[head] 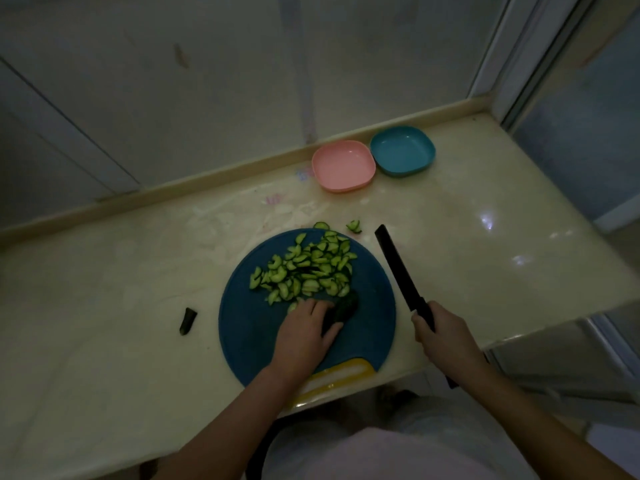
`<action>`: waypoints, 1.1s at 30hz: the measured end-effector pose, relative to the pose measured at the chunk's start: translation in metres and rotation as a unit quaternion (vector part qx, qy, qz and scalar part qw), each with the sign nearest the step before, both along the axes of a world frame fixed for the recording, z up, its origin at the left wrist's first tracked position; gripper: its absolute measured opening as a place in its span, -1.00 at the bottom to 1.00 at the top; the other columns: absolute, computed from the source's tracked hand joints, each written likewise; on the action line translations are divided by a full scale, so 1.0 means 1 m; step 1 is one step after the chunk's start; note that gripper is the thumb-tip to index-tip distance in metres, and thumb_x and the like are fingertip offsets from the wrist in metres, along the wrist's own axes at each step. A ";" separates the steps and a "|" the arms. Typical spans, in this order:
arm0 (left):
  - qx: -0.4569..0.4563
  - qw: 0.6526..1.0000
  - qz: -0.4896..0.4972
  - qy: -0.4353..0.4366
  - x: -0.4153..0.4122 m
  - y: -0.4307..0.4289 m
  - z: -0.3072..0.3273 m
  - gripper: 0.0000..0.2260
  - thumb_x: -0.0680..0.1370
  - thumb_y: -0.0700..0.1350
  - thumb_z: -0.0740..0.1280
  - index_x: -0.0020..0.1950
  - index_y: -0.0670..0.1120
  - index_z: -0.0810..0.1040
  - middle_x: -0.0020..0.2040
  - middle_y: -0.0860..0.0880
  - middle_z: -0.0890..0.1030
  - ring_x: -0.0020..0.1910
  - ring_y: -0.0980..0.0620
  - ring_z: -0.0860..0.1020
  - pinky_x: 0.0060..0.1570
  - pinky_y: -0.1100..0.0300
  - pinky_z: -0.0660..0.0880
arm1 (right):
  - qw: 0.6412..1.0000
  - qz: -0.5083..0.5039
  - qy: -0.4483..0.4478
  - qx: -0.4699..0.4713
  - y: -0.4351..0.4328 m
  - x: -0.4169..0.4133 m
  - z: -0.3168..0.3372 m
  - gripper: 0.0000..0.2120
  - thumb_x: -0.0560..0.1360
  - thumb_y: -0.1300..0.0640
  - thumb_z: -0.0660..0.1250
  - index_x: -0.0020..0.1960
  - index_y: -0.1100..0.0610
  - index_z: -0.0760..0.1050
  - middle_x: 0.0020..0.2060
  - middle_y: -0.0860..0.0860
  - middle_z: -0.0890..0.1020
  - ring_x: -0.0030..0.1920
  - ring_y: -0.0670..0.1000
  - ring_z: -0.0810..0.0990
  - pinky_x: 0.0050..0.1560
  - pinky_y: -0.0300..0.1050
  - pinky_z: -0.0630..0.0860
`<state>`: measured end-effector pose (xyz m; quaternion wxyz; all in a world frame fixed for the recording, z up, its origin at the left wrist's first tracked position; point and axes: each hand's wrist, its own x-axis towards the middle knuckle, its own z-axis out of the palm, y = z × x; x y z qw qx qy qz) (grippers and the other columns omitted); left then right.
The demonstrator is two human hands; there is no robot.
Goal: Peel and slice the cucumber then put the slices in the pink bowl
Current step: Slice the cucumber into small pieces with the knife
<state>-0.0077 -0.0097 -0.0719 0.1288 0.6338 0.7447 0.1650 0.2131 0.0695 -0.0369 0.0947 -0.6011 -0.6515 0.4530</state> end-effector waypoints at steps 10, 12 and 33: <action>0.019 1.000 0.006 0.004 0.054 0.019 -0.001 -0.58 0.52 -0.10 0.31 0.37 -0.03 0.40 0.01 -0.09 0.49 -0.06 -0.06 0.47 -0.12 0.10 0.48 | 0.996 0.083 -0.006 0.021 0.001 -0.006 0.001 -0.73 0.61 0.08 0.11 -0.26 0.05 0.27 -0.37 -0.01 0.45 -0.40 -0.11 0.39 -0.47 -0.31 0.24; 0.019 1.000 0.015 0.012 0.062 0.028 -0.004 -0.58 0.51 -0.11 0.26 0.38 -0.02 0.38 0.05 -0.09 0.49 -0.03 -0.07 0.47 -0.09 0.09 0.47 | 0.996 0.087 -0.003 0.030 0.002 -0.010 -0.001 -0.74 0.61 0.08 0.11 -0.25 0.06 0.28 -0.37 -0.01 0.44 -0.41 -0.11 0.39 -0.47 -0.31 0.24; 0.017 0.998 0.009 0.058 0.065 0.041 -0.023 -0.52 0.51 -0.13 0.12 0.44 -0.06 0.30 0.11 -0.16 0.49 0.04 -0.11 0.42 -0.04 0.03 0.49 | 0.996 0.083 0.029 0.032 -0.005 -0.011 -0.007 -0.74 0.62 0.07 0.08 -0.19 0.15 0.33 -0.35 -0.01 0.44 -0.39 -0.13 0.38 -0.40 -0.34 0.35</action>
